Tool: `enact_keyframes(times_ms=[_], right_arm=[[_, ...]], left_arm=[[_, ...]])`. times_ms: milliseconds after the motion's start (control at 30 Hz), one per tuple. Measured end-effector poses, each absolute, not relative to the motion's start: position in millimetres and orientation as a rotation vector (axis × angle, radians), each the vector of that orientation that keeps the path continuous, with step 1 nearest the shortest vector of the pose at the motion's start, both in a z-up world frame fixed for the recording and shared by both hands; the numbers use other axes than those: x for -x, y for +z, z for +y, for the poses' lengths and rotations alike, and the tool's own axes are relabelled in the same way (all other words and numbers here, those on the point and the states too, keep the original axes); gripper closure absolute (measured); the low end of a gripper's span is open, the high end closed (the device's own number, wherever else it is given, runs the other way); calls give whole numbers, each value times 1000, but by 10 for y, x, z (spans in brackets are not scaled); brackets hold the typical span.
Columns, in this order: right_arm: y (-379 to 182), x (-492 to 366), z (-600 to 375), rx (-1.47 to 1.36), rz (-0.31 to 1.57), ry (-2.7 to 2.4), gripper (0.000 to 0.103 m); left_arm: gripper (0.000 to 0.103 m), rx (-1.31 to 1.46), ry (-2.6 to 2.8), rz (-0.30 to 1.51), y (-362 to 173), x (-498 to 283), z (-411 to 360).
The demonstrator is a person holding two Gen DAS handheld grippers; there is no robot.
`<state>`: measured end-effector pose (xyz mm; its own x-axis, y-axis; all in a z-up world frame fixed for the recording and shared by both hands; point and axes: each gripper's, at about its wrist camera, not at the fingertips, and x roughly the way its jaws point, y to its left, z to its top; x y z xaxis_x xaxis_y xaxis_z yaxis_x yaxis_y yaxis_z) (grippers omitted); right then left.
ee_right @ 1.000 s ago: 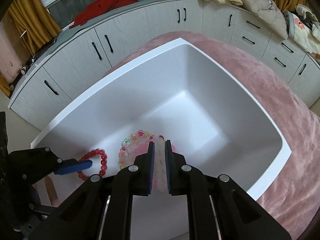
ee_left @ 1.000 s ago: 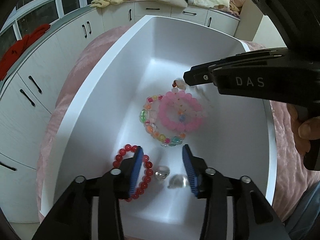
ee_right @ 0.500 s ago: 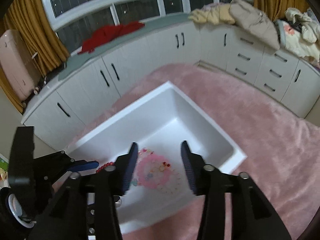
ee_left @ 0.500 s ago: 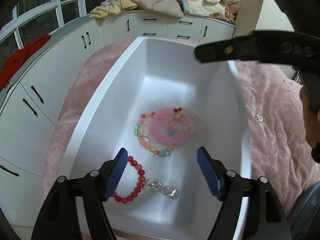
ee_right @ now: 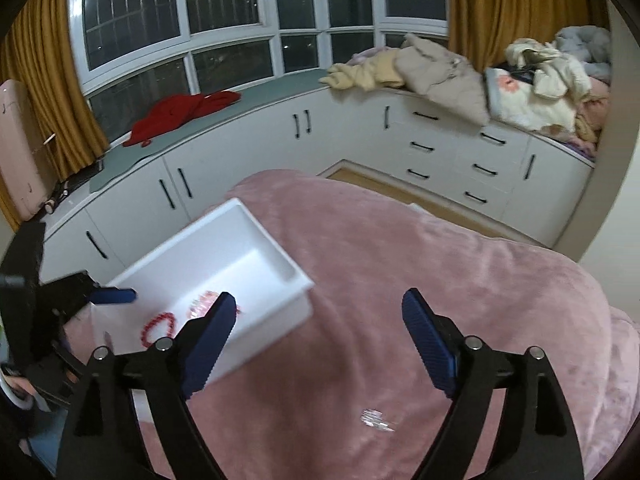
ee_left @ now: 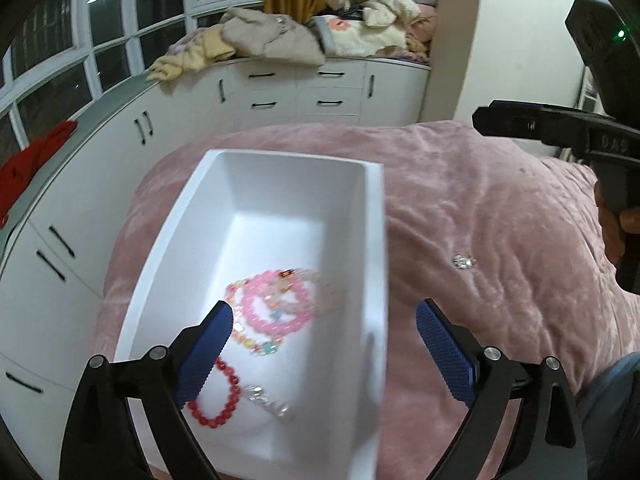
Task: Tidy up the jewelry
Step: 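Move both open tools back to the silver flower charm on the bed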
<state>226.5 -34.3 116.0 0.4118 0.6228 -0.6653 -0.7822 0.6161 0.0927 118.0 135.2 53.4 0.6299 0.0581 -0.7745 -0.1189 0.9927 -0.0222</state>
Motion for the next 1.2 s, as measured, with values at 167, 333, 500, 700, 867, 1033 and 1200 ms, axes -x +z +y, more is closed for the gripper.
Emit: enact_keyframes(times_ms=[167, 333, 500, 700, 867, 1033, 1200], right_arm=[[1037, -2296, -720, 286, 693, 904, 16], [867, -2244, -984, 371, 658, 907, 15], [680, -2228, -1146, 428, 634, 914, 16], [421, -2192, -1263, 510, 613, 959, 19], [209, -2227, -1254, 591, 632, 1014, 29], [-10, -2297, -1212, 656, 671, 1067, 40], [-235, -2306, -1138, 724, 681, 1163, 49]], left_arm=[[8, 37, 50, 867, 604, -1283, 1073], [8, -34, 8, 846, 620, -1426, 752], [8, -105, -55, 816, 563, -1550, 398], [8, -161, -137, 813, 379, -1655, 72], [8, -161, -182, 828, 202, -1759, -78], [9, -170, -198, 846, 22, -1897, -179], [25, -171, -218, 865, -196, -2047, -233]])
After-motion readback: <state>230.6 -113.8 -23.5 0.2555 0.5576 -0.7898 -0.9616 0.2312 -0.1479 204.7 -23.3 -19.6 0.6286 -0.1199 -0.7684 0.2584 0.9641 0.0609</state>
